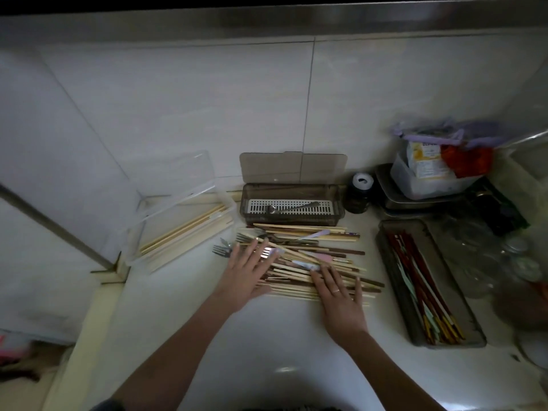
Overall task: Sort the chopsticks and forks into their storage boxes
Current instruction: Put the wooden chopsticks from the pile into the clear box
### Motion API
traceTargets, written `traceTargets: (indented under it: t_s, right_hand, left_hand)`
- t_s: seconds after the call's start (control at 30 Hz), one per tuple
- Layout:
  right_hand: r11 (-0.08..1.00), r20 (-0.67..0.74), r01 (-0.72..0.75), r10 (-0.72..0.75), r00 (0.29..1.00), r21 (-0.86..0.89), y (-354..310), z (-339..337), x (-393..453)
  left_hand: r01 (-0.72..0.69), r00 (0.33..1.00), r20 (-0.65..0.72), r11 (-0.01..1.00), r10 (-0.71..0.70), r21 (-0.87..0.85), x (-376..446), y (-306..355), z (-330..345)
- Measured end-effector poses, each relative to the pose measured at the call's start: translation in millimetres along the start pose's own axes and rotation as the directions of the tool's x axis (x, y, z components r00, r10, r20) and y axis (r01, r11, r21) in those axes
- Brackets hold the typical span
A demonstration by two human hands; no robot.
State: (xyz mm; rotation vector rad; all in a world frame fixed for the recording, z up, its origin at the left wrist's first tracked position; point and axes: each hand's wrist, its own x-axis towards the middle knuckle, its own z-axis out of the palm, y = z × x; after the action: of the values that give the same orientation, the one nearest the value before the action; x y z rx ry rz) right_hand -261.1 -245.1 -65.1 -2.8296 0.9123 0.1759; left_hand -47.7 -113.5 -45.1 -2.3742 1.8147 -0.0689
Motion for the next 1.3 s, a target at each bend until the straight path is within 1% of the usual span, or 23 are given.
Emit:
traceTargets:
  t_s: [0.03,0.07,0.1,0.13,0.17,0.2,0.23,0.27,0.3,0.37,0.4,0.5,0.57,0.63,0.73,0.83,0.93,1.0,1.1,1.3]
  right_hand:
    - [1.000,-0.002,0.005,-0.005,1.000,-0.014,-3,1,-1]
    - [1.000,-0.003,0.012,-0.012,1.000,-0.027,-5,0,-3]
    - [0.999,-0.010,0.015,-0.015,1.000,-0.034,-7,1,-5]
    - [0.999,-0.023,0.015,-0.016,1.000,-0.034,-8,1,-7]
    - [0.999,-0.035,0.023,-0.025,0.999,-0.039,-10,0,-9]
    - [0.997,-0.044,0.055,-0.057,0.997,-0.053,-13,-1,-11]
    - [0.991,-0.047,0.112,-0.116,0.992,-0.078,-16,-1,-13]
    - [0.975,-0.040,0.191,-0.196,0.980,-0.111,-21,-1,-16]
    - [0.950,-0.030,0.278,-0.284,0.958,-0.141,-26,-1,-19]
    - [0.898,-0.028,0.406,-0.417,0.909,-0.170,-34,-1,-24]
    - [0.887,-0.017,0.433,-0.441,0.898,-0.160,-38,-1,-25]
    - [0.892,0.058,0.446,-0.442,0.895,-0.072,-48,-7,-24]
    - [0.904,0.117,0.427,-0.423,0.899,-0.011,-49,-8,-21]
    - [0.922,0.154,0.388,-0.381,0.912,-0.013,-44,-6,-18]
    - [0.938,0.194,0.346,-0.335,0.922,-0.027,-40,-4,-12]
    - [0.943,0.200,0.330,-0.317,0.927,-0.033,-41,-2,-4]
    - [0.952,0.192,0.301,-0.287,0.938,-0.047,-41,-2,5]
    - [0.953,0.187,0.295,-0.279,0.942,-0.064,-40,-2,9]
    - [0.951,0.185,0.296,-0.277,0.943,-0.088,-37,0,13]
    - [0.955,0.213,0.289,-0.269,0.939,-0.069,-37,-9,15]
  left_hand:
    - [0.063,0.997,-0.040,0.998,-0.063,0.002,-2,-12,-5]
    - [0.162,0.982,-0.094,0.987,-0.161,0.006,-3,-26,-10]
    - [0.287,0.950,-0.127,0.958,-0.285,-0.002,-4,-41,-14]
    - [0.419,0.900,-0.117,0.907,-0.419,-0.027,-5,-55,-19]
    - [0.534,0.840,-0.068,0.843,-0.538,-0.065,-7,-68,-23]
    - [0.615,0.785,-0.011,0.782,-0.619,-0.100,-10,-80,-24]
    - [0.658,0.751,0.044,0.744,-0.658,-0.111,-14,-91,-25]
    - [0.666,0.746,0.098,0.740,-0.659,-0.093,-19,-100,-27]
    - [0.651,0.756,0.137,0.755,-0.639,-0.072,-25,-105,-29]
    - [0.635,0.770,0.146,0.768,-0.621,-0.088,-35,-108,-32]
    - [0.636,0.771,0.128,0.765,-0.624,-0.101,-39,-104,-34]
    - [0.660,0.750,0.055,0.743,-0.659,-0.106,-54,-84,-36]
    - [0.664,0.742,-0.002,0.736,-0.670,-0.135,-65,-73,-36]
    - [0.648,0.738,-0.116,0.746,-0.665,-0.153,-78,-68,-37]
    - [0.631,0.692,-0.291,0.750,-0.660,-0.199,-94,-57,-48]
    - [0.620,0.636,-0.405,0.747,-0.657,-0.237,-108,-36,-59]
    - [0.635,0.598,-0.431,0.727,-0.676,-0.261,-121,-12,-62]
    - [0.649,0.593,-0.429,0.720,-0.682,-0.247,-129,2,-59]
    - [0.636,0.614,-0.424,0.735,-0.666,-0.234,-146,24,-50]
    - [0.594,0.655,-0.439,0.778,-0.615,-0.205,-179,65,-28]
